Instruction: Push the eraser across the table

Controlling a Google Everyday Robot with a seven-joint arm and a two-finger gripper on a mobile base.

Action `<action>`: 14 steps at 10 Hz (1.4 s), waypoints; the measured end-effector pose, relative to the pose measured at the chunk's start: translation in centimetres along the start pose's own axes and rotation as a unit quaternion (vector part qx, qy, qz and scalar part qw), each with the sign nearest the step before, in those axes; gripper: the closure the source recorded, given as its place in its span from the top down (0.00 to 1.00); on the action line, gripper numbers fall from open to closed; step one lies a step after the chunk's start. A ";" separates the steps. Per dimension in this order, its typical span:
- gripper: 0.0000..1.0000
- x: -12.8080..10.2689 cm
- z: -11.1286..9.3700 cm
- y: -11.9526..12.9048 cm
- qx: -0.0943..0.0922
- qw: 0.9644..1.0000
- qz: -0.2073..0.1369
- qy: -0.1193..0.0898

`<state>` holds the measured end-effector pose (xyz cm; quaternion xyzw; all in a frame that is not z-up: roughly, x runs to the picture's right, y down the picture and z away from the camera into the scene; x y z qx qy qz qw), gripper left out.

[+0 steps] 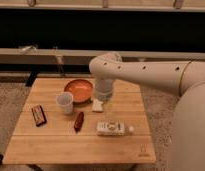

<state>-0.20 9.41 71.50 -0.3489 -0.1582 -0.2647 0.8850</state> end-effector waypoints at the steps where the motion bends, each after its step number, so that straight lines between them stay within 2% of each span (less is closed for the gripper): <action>1: 0.80 0.0 0.0 0.0 0.000 1.000 0.000 0.000; 12: 0.80 0.0 0.0 0.0 0.001 1.000 0.000 0.000; 14: 0.80 -1.5 -0.8 -0.3 0.014 0.999 -0.029 0.009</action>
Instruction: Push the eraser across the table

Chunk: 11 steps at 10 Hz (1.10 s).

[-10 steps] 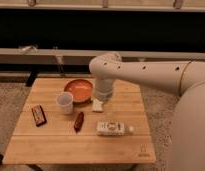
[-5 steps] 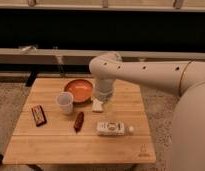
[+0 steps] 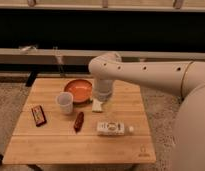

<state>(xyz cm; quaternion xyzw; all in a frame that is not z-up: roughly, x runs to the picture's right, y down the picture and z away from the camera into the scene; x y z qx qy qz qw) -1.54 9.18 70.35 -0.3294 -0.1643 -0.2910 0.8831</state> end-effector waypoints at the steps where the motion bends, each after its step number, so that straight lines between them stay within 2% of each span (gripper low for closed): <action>1: 0.80 -2.1 -0.4 -0.4 0.006 1.000 -0.027 0.006; 2: 0.80 -4.0 -0.6 -0.6 0.010 0.999 -0.044 0.009; 3: 0.80 -7.1 -0.8 -0.6 0.016 0.997 -0.070 0.014; 6: 0.80 -14.9 -0.4 -1.6 0.023 0.990 -0.138 0.025; 7: 0.80 -17.8 0.1 -2.8 0.025 0.985 -0.166 0.029; 9: 0.80 -21.6 1.3 -4.5 0.021 0.979 -0.202 0.032; 11: 0.80 -25.5 3.1 -6.3 0.018 0.970 -0.242 0.035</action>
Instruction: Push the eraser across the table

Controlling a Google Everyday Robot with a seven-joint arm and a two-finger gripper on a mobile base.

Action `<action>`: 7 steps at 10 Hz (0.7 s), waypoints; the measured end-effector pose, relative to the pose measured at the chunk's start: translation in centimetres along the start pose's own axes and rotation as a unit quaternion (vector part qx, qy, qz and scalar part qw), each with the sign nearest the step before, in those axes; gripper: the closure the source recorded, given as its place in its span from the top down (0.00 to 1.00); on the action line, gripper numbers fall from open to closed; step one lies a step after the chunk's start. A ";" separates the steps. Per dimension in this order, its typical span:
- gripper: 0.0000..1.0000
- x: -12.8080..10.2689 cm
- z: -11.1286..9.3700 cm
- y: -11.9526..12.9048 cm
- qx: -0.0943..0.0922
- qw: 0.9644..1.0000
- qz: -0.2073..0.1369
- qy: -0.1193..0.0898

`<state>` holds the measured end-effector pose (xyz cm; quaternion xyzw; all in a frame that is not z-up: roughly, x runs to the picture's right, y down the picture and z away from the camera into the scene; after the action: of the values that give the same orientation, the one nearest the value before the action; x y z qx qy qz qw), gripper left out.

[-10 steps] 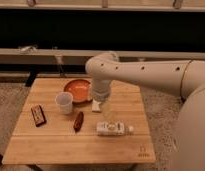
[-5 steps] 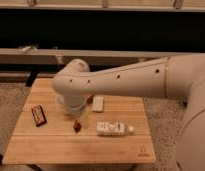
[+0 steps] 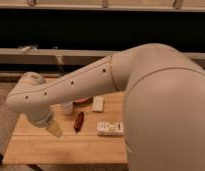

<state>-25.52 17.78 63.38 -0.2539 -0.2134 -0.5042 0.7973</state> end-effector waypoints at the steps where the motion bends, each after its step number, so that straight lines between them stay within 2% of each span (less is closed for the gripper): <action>1: 0.80 -1.0 1.1 -1.4 -0.002 1.000 -0.017 0.000; 3: 0.80 -2.0 4.0 -3.3 -0.016 0.999 -0.039 -0.004; 7: 0.80 -1.4 9.5 -5.4 -0.053 0.998 -0.035 -0.017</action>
<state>-31.84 22.72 70.99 -0.2968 -0.2091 -0.5381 0.7607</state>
